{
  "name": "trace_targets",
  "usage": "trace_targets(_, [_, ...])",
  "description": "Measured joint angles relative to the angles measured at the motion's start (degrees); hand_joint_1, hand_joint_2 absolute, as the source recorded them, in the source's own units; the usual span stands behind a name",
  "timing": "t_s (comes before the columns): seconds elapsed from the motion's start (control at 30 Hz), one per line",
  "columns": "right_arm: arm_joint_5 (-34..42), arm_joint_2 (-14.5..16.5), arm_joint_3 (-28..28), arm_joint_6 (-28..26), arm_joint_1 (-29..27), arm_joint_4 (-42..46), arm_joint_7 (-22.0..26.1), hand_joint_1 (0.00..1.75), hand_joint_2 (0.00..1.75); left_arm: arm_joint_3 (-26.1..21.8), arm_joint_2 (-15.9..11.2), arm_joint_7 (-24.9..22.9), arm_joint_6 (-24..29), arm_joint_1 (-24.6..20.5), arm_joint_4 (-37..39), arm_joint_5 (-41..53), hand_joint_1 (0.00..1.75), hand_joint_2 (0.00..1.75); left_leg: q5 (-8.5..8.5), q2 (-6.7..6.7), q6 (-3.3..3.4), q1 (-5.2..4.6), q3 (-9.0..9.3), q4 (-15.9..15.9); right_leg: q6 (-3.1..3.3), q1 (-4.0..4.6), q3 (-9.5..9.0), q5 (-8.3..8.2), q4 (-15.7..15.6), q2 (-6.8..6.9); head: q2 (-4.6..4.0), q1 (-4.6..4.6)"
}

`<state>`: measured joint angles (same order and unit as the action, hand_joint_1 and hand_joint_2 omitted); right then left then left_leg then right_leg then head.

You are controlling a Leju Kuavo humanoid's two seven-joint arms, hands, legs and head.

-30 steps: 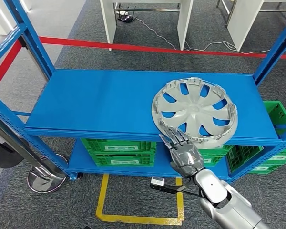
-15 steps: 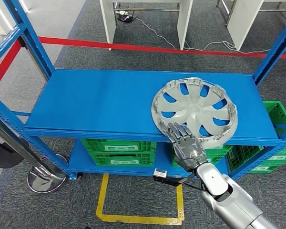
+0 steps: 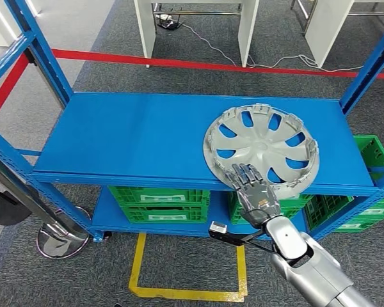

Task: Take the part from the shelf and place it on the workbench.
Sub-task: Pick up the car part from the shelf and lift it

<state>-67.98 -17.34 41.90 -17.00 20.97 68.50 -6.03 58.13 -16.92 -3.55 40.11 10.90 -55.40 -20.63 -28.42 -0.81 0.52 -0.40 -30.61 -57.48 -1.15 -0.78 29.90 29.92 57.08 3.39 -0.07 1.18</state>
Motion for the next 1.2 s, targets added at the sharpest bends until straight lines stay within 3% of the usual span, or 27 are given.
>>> trace_targets(0.83, [-1.7, -1.9, -8.8, 3.2, -0.8, -1.9, -3.0, 0.00, 1.75, -1.9, -0.4, -4.1, 0.0, 2.5, -3.0, 3.6, 0.00, 0.00, -0.01, 0.00, 0.01, -0.02, 0.00, 0.0, 0.00, -0.03, 0.02, 0.00, 0.0, 0.00, 0.00, 0.00])
trace_targets(1.2, [-0.5, -1.9, -10.0, 3.3, -4.1, -1.9, -0.9, 0.00, 1.75, -2.2, -0.5, -4.5, 0.0, 2.7, -3.5, 4.5, 0.00, 0.00, -0.02, 0.00, 0.03, -0.02, -0.02, 0.0, 0.00, -0.02, 0.02, 0.00, 0.0, 0.00, 0.00, -0.01])
